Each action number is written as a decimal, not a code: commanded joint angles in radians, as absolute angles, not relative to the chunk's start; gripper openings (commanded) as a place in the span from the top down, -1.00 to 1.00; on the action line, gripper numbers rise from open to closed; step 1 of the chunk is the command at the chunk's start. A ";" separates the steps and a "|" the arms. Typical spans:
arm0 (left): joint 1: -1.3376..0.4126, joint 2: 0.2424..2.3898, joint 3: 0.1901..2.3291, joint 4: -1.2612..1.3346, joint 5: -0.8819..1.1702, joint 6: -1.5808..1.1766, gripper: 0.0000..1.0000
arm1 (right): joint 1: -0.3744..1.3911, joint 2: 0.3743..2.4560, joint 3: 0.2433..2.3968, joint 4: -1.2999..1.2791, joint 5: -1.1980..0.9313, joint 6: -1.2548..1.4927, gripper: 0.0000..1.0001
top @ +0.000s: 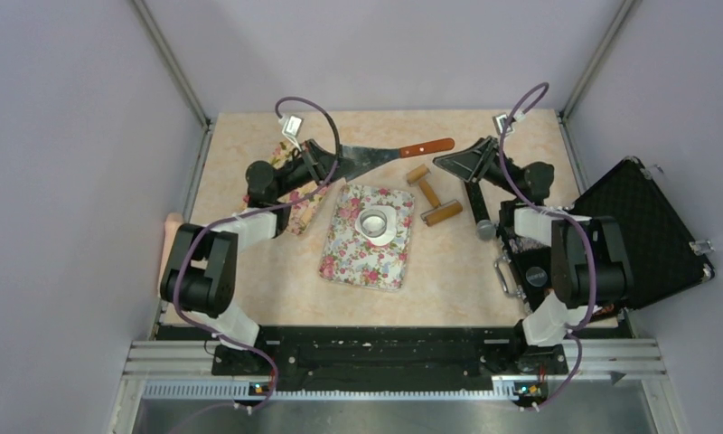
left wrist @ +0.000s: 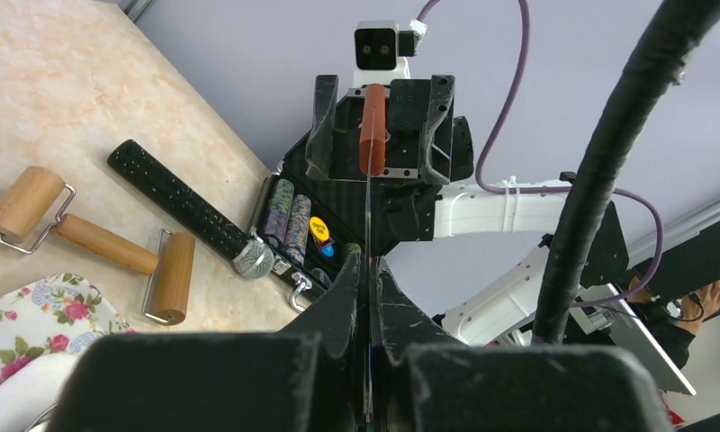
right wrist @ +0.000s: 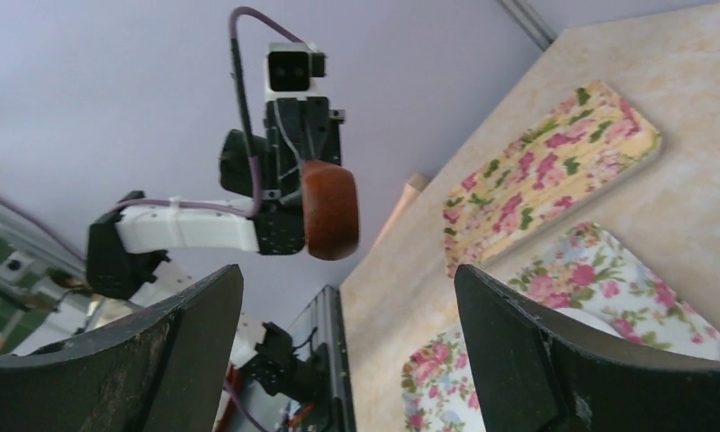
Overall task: Roll out the dumpling wrappers from the dough
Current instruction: Pick up the spatula from the center of the board.
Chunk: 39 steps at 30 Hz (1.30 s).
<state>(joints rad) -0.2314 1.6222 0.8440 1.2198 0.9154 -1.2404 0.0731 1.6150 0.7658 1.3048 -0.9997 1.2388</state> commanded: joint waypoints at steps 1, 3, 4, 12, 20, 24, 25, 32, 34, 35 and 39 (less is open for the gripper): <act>-0.262 1.635 0.824 1.370 0.856 -1.231 1.00 | 0.100 1.700 0.841 1.719 -0.982 1.492 -0.66; -0.273 1.645 0.816 1.345 0.848 -1.208 1.00 | 0.118 1.719 0.873 1.720 -0.984 1.496 -0.60; -0.276 1.656 0.816 1.346 0.848 -1.208 1.00 | 0.127 1.728 0.881 1.720 -0.981 1.498 -0.57; -0.308 1.688 0.810 1.343 0.839 -1.179 1.00 | 0.160 1.768 0.911 1.720 -0.951 1.520 -0.37; -0.308 1.696 0.800 1.315 0.812 -1.157 1.00 | 0.178 1.732 0.891 1.689 -0.954 1.457 -0.06; -0.314 1.694 0.794 1.296 0.807 -1.147 1.00 | 0.203 1.736 0.910 1.642 -0.984 1.400 0.52; -0.317 1.694 0.793 1.293 0.807 -1.144 1.00 | 0.209 1.738 0.917 1.616 -0.993 1.386 0.67; -0.323 1.699 0.822 1.217 0.845 -1.137 0.42 | 0.216 1.725 0.949 1.416 -1.006 1.266 1.00; -0.322 1.694 0.839 1.168 0.857 -1.123 -0.32 | 0.216 1.712 0.969 1.326 -1.016 1.206 1.00; -0.320 1.690 0.848 1.144 0.864 -1.109 -0.55 | 0.213 1.705 0.983 1.269 -1.025 1.164 1.00; -0.267 1.644 0.902 1.064 0.909 -1.097 -0.93 | 0.202 1.638 1.112 0.706 -1.024 0.794 1.00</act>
<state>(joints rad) -0.3138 1.6955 0.8234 1.1271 0.8646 -1.1339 0.2058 1.7466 0.9630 1.1896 -1.0206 1.1648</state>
